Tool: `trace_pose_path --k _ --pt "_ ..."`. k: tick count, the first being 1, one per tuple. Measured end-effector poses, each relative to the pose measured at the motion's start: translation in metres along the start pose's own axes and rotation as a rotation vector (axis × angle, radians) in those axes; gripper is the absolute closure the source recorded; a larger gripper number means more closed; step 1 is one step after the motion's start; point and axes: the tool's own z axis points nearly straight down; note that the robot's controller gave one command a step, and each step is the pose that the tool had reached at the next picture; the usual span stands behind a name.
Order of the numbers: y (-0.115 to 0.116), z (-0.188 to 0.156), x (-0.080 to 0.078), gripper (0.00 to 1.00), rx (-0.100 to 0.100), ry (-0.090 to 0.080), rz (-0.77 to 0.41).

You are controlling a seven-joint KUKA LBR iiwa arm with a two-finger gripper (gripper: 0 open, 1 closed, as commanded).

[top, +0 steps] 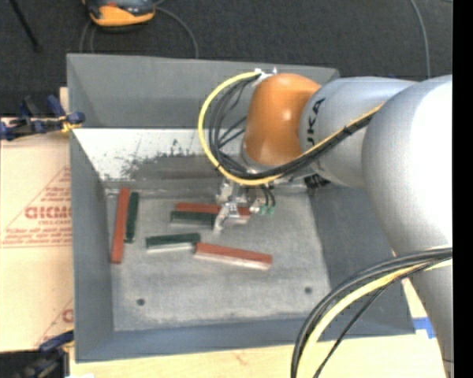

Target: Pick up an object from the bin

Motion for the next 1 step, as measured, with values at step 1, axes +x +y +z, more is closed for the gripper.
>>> trace_pose_path --k 1 --pt "0.0000 0.0000 0.0000 1.00 0.000 0.000 0.000"
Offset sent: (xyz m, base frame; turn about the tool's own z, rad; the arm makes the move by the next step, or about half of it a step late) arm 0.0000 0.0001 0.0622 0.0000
